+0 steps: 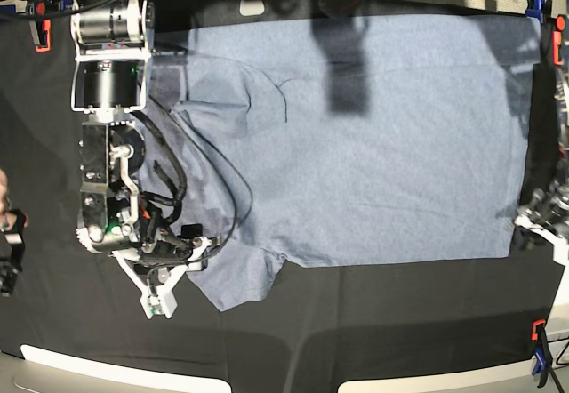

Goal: Layout the t-shirt on the table in an organized manner, then fold the t-shirt properly
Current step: 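Grasp the hem corners with both grippers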

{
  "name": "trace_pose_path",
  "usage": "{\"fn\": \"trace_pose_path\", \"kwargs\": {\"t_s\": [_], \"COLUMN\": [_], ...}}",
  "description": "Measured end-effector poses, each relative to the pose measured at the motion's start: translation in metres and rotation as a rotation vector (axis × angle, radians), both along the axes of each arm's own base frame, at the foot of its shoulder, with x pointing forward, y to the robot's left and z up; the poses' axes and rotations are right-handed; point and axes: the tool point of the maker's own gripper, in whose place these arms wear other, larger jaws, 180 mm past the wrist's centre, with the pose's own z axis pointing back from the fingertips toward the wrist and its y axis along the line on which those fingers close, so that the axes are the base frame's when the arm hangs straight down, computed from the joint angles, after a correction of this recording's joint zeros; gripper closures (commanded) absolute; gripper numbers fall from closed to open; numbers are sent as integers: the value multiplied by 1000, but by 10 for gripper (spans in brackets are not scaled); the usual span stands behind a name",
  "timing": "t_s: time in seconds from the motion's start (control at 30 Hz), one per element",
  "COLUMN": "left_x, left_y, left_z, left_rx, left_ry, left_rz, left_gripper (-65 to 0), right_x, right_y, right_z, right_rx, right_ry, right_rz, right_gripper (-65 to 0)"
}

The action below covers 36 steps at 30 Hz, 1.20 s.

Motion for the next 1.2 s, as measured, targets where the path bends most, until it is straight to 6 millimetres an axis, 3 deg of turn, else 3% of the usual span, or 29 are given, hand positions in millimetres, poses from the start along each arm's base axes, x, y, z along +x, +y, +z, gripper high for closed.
{"fn": "trace_pose_path", "kwargs": {"t_s": [0.17, 0.37, 0.67, 0.73, 0.87, 1.03, 1.2], "left_x": [4, 6, -10, -14, -17, -17, -9], "left_y": [-4, -25, -22, -22, -44, -56, -61], "left_z": [-7, -15, -34, -38, -43, -40, -33], "left_rx": [29, 7, 38, 35, -44, -98, -88], "left_ry": [3, 6, 18, 20, 19, 26, 10], "left_rz": [52, 33, 76, 79, 0, -65, -93], "left_gripper": [-224, -216, -215, -177, -59, -9, 0], "right_x": [-4, -7, -11, -11, -11, 4, 20], "right_y": [1, 2, 2, 1, 1, 3, 5], "right_z": [-4, -6, -9, -10, -9, 8, 26], "right_rx": [-13, -22, -30, -32, -31, -17, 1], "right_ry": [26, 41, 70, 74, 72, -9, -95], "right_rz": [25, 45, 46, 45, 45, 43, 44], "right_gripper": [-256, -256, -256, -256, -257, -260, -387]}}
